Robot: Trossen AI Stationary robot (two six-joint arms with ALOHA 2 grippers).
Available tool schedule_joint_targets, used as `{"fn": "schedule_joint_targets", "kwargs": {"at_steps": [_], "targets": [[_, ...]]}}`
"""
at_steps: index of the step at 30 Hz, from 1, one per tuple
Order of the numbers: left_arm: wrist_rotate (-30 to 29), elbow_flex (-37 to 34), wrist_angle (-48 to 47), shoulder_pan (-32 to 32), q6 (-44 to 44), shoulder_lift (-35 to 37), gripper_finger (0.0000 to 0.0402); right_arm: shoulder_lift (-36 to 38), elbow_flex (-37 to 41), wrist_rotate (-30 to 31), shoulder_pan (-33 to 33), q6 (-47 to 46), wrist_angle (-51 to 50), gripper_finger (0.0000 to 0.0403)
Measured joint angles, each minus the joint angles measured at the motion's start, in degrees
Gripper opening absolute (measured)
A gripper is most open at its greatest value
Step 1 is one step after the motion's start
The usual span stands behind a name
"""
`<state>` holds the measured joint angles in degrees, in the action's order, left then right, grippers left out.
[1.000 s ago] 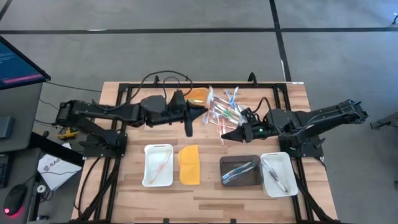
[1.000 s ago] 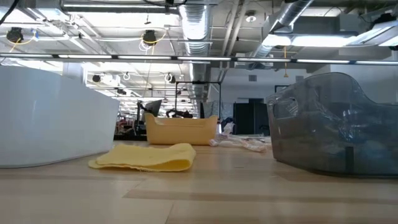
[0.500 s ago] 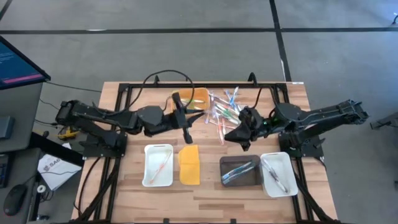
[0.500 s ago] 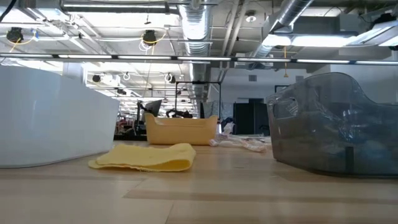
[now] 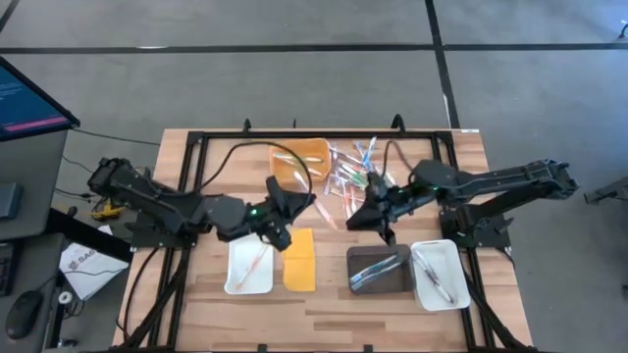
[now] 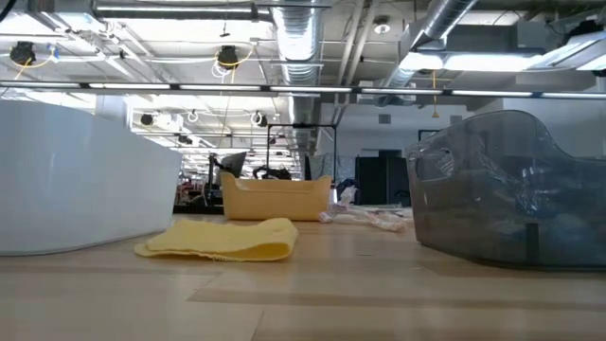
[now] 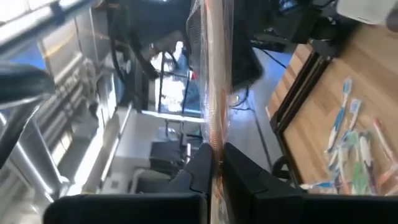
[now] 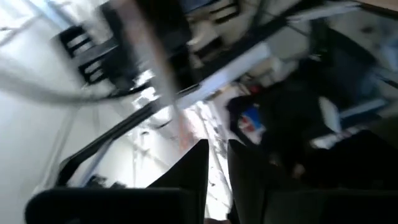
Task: Pick & Place Toothbrushes
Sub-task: Put the orange toothbrush into the left white bin
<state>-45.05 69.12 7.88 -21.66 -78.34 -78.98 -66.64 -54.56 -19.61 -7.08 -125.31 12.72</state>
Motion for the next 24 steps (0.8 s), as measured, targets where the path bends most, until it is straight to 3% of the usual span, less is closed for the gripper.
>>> {"fn": "schedule_joint_targets", "kwargs": {"at_steps": [9,14,19,24], "targets": [[-1.0,0.0,-0.2,-4.4,-2.0,0.0,0.0010,-6.1,0.0,-3.4,2.0,1.8,5.2,0.0064],[-6.1,0.0,-0.6,-6.2,1.5,0.0,0.0010,-8.1,0.0,-3.5,2.8,10.0,7.6,0.0064],[-8.6,0.0,-2.1,-7.2,2.3,0.0,0.0010,-10.5,0.0,-3.8,2.8,8.7,7.8,0.0064],[-9.2,0.0,-2.5,-7.2,2.6,0.0,0.0010,-13.5,0.1,-10.0,3.5,8.6,14.7,0.0064]]}}
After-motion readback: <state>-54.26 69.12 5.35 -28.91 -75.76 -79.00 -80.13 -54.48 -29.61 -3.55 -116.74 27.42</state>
